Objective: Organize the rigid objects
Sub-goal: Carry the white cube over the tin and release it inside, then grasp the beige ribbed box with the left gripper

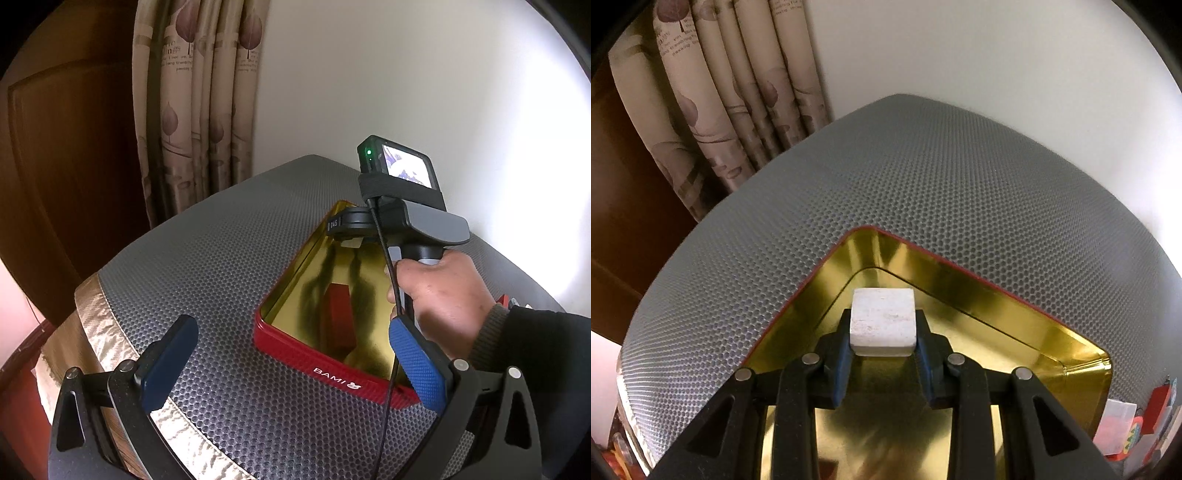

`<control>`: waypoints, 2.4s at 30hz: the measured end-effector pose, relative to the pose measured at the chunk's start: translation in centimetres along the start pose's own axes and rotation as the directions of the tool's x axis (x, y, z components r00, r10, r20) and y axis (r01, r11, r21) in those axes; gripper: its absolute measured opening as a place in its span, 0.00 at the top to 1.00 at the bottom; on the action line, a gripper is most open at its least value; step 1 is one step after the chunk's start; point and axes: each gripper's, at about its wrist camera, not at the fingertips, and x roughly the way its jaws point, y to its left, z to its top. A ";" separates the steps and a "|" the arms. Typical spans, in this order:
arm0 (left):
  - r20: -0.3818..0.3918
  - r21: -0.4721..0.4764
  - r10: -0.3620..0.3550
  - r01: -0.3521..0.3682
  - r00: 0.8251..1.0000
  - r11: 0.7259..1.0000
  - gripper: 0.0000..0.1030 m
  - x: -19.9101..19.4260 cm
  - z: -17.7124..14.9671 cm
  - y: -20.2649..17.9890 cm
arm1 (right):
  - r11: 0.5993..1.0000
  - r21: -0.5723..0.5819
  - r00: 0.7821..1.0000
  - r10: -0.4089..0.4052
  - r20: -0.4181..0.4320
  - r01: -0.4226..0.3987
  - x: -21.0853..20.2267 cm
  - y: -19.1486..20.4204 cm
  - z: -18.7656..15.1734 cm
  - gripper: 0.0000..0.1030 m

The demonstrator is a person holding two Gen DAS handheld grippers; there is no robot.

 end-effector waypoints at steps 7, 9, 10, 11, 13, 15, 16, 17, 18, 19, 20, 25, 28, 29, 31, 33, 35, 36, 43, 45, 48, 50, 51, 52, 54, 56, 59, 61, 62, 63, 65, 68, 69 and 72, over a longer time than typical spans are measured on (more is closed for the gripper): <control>-0.006 0.008 0.001 -0.001 1.000 1.000 0.01 0.2 -0.1 -0.2 | 1.000 -0.007 1.000 0.006 -0.018 -0.006 0.8 0.3 -0.1 0.70; -0.002 0.011 0.000 0.000 1.000 1.000 0.01 0.1 -0.1 -0.3 | 0.999 -0.012 0.999 0.034 -0.026 -0.034 0.6 0.5 -0.2 0.63; 0.001 0.012 0.000 0.000 1.000 1.000 0.01 0.0 -0.2 -0.4 | 0.999 -0.018 0.999 0.037 -0.027 -0.038 0.3 0.5 -0.3 0.61; 0.006 0.015 -0.003 0.003 1.000 1.000 0.01 0.0 -0.2 -0.5 | 0.999 -0.024 0.999 0.040 -0.022 -0.041 -0.1 0.5 -0.5 0.61; 0.015 0.024 -0.008 0.008 1.000 1.000 0.01 -0.3 -0.3 -0.7 | 0.998 -0.025 0.998 0.059 0.009 -0.058 -1.7 0.4 -0.9 0.58; 0.034 0.034 -0.024 0.023 0.999 0.999 0.01 -0.7 -0.3 -1.0 | 0.997 -0.016 0.996 0.080 0.040 -0.080 -3.5 -0.2 -1.6 0.54; 0.046 0.039 -0.036 0.034 0.998 0.999 0.01 -1.0 -0.4 -1.1 | 0.996 -0.005 0.993 0.093 0.071 -0.093 -5.3 -1.0 -2.3 0.53; 0.057 0.044 -0.051 0.049 0.997 0.998 0.01 -1.3 -0.5 -1.3 | 0.995 0.008 0.990 0.102 0.093 -0.103 -6.5 -1.9 -2.9 0.50; 0.069 0.050 -0.076 0.072 0.995 0.996 0.01 -1.6 -0.5 -1.6 | 0.993 0.025 0.988 0.113 0.109 -0.116 -7.6 -2.7 -3.5 0.49; 0.076 0.055 -0.093 0.089 0.993 0.995 0.01 -1.8 -0.5 -1.8 | 0.989 0.048 0.982 0.133 0.133 -0.140 -9.1 -4.0 -4.5 0.49; 0.086 0.069 -0.114 0.109 0.990 0.992 0.01 -2.1 -0.6 -2.3 | 0.985 0.073 0.976 0.143 0.163 -0.156 -10.8 -5.9 -5.7 0.49; 0.068 0.165 -0.213 0.199 0.975 0.966 0.01 -2.3 -1.7 -5.5 | 0.986 0.164 0.970 -0.058 0.234 0.020 -16.7 -15.7 -15.0 0.35; 0.011 0.222 -0.270 0.261 0.963 0.939 0.01 -1.9 -2.9 -8.8 | 0.963 0.236 0.963 -0.180 0.201 0.131 -18.4 -21.4 -21.2 0.35; -0.006 0.238 -0.291 0.284 0.957 0.929 0.01 -2.0 -3.4 -9.9 | 0.953 0.263 0.961 -0.200 0.189 0.147 -18.8 -22.9 -23.1 0.35; -0.057 0.258 -0.341 0.344 0.938 0.903 0.01 -1.4 -4.3 -12.6 | 0.936 0.313 0.961 -0.221 0.165 0.162 -19.5 -25.5 -26.9 0.35; -0.094 0.269 -0.363 0.375 0.927 0.887 0.01 -0.5 -5.0 -15.4 | 0.916 0.365 0.962 -0.234 0.145 0.168 -20.2 -28.2 -30.3 0.35; -0.127 0.326 -0.357 0.379 0.925 0.866 0.01 0.5 -5.4 -19.0 | 0.892 0.420 0.960 -0.245 0.138 0.168 -20.8 -30.1 -33.8 0.35; -0.153 0.351 -0.362 0.393 0.920 0.850 0.01 1.0 -5.7 -21.1 | 0.877 0.452 0.959 -0.246 0.138 0.160 -21.1 -31.0 -35.3 0.35; -0.260 0.436 -0.391 0.469 0.883 0.768 0.01 4.2 -6.7 -30.1 | 0.836 0.540 0.954 -0.236 0.186 0.102 -22.6 -33.6 -39.4 0.35; -0.250 0.493 -0.403 0.474 0.880 0.729 0.01 4.8 -6.2 -32.6 | 0.831 0.552 0.952 -0.224 0.207 0.075 -22.5 -34.1 -39.8 0.35; -0.268 0.558 -0.396 0.477 0.878 0.679 0.03 6.2 -5.0 -35.9 | 0.828 0.559 0.949 -0.205 0.238 0.038 -23.0 -34.7 -40.6 0.35; -0.291 0.593 -0.378 0.476 0.879 0.650 0.11 7.3 -4.7 -37.5 | 0.824 0.566 0.949 -0.188 0.254 0.012 -23.2 -35.1 -41.0 0.35; -0.318 0.605 -0.365 0.484 0.875 0.633 0.17 8.2 -4.6 -38.5 | 0.820 0.572 0.949 -0.177 0.260 -0.004 -23.4 -35.5 -41.1 0.35; -0.347 0.621 -0.338 0.484 0.875 0.616 0.25 9.2 -4.8 -39.4 | 0.818 0.575 0.950 -0.167 0.262 -0.015 -23.4 -35.6 -41.1 0.35; -0.368 0.645 -0.291 0.468 0.883 0.604 0.39 10.7 -5.3 -40.3 | 0.812 0.583 0.951 -0.149 0.270 -0.038 -23.8 -36.0 -41.1 0.35; -0.383 0.659 -0.262 0.461 0.886 0.594 0.53 11.8 -5.8 -40.6 | 0.813 0.580 0.947 -0.145 0.287 -0.052 -24.3 -36.1 -41.0 0.35; -0.403 0.648 -0.282 0.489 0.870 0.584 0.63 11.9 -5.9 -40.3 | 0.813 0.579 0.945 -0.142 0.294 -0.058 -25.0 -36.3 -41.3 0.35; -0.420 0.629 -0.287 0.504 0.861 0.592 0.74 11.6 -5.6 -40.2 | 0.808 0.585 0.947 -0.130 0.293 -0.070 -24.9 -36.3 -41.4 0.35; -0.421 0.626 -0.294 0.509 0.858 0.591 0.74 11.5 -5.5 -40.3 | 0.807 0.587 0.949 -0.126 0.288 -0.070 -24.8 -36.3 -41.5 0.35; -0.429 0.616 -0.308 0.525 0.849 0.587 0.74 11.2 -5.5 -40.2 | 0.806 0.588 0.951 -0.125 0.281 -0.068 -24.7 -36.3 -41.5 0.35; -0.411 0.614 -0.319 0.518 0.854 0.595 0.74 10.8 -5.3 -40.3 | 0.806 0.587 0.952 -0.123 0.280 -0.069 -24.5 -36.1 -41.5 0.35; -0.384 0.590 -0.357 0.524 0.851 0.615 0.74 9.5 -4.4 -40.1 | 0.813 0.580 0.947 -0.144 0.287 -0.052 -24.8 -35.8 -41.2 0.35; -0.369 0.593 -0.361 0.516 0.856 0.618 0.74 8.9 -4.2 -40.1 | 0.814 0.579 0.946 -0.149 0.289 -0.049 -24.9 -35.7 -41.2 0.35; -0.315 0.582 -0.396 0.505 0.863 0.638 0.74 6.2 -3.0 -39.3 | 0.815 0.579 0.941 -0.174 0.290 -0.028 -24.8 -35.7 -41.0 0.35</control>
